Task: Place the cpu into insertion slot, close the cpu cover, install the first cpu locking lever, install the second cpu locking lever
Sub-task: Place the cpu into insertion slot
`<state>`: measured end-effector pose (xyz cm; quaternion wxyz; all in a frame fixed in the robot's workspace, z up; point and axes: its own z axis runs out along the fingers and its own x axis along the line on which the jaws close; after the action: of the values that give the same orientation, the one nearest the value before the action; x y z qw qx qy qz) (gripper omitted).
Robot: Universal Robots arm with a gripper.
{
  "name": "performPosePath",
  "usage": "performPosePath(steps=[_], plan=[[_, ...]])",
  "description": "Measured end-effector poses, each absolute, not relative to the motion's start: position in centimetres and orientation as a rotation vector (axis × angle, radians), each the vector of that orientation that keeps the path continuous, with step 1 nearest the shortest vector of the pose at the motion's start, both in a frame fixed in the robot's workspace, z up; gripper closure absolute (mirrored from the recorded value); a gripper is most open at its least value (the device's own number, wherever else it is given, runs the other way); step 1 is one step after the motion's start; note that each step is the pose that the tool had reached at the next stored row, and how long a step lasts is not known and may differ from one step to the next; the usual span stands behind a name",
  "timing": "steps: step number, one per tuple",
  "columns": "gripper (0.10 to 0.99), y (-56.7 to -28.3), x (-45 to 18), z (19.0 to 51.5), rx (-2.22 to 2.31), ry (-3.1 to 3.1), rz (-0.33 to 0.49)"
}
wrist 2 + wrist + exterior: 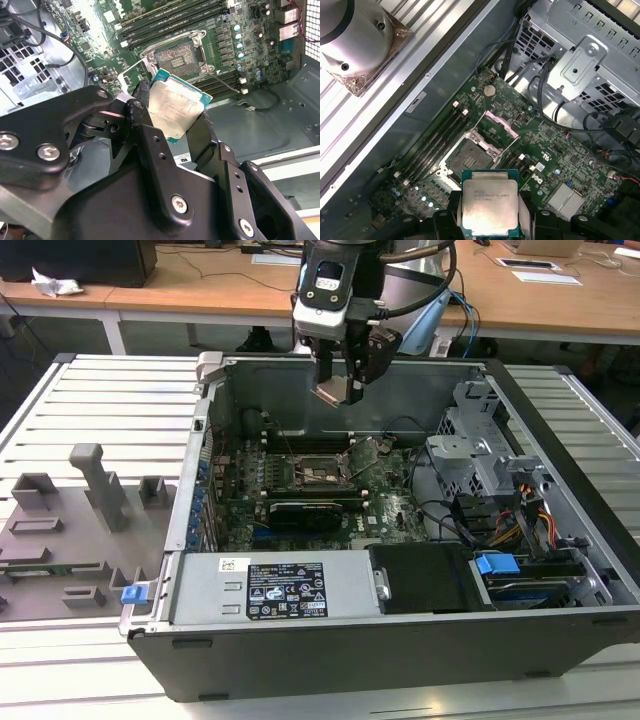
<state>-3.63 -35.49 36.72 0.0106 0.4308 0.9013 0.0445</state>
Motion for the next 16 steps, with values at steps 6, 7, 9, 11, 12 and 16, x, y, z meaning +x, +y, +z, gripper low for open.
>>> performPosePath(steps=[6,7,9,11,12,16], plan=[[0.549,-35.49,-3.64,36.71,1.377,2.796,0.138],[0.549,-35.49,-3.63,36.71,1.380,2.794,0.138],[0.549,-35.49,-3.64,36.71,1.389,2.789,0.138],[0.549,-35.49,-3.64,36.71,1.393,2.787,0.138],[0.549,-35.49,-3.65,36.71,1.397,2.785,0.138],[0.549,-35.49,-3.66,36.70,1.425,2.770,0.138]])
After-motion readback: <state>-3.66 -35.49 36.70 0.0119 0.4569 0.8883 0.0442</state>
